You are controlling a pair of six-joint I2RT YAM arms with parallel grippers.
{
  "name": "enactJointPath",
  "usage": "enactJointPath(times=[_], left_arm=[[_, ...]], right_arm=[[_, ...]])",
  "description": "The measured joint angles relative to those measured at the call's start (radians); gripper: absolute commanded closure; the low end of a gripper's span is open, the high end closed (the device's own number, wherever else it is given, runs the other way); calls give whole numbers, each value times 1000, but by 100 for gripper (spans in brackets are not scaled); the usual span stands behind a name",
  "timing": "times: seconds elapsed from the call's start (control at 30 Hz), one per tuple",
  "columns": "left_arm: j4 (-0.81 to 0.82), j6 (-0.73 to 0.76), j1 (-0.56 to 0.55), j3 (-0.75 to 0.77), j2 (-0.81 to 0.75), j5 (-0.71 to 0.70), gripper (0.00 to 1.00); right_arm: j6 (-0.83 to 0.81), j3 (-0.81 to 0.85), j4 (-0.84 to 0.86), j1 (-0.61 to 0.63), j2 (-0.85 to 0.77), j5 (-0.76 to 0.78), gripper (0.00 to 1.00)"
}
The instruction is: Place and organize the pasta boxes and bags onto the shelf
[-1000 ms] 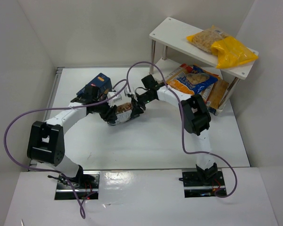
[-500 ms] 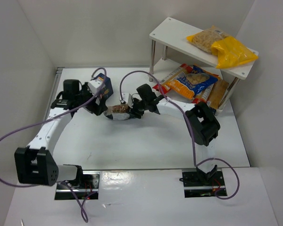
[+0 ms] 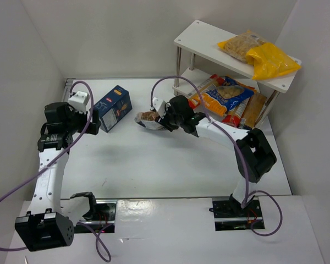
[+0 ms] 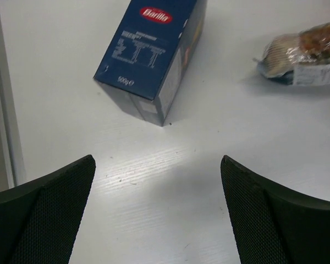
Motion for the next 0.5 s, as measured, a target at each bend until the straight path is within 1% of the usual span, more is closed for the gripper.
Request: enactJointPath(times=[0.1,0.23,0.37,0.5], left_arm=[[-7,-17,32,-19,-9,-8,0],[-8,-20,34,-21,-18,-8,0],[-4,-21,39,-26,-20,-8,0],[-4,-21,40,-29,-20,-8,0]], right_arm=[[8,-11,12,0,-48,44,100],[6,-56,40,1,-92,82,100],[-6,-104,89,14,-97,110,100],[-52,-141,137,62,-103,166,100]])
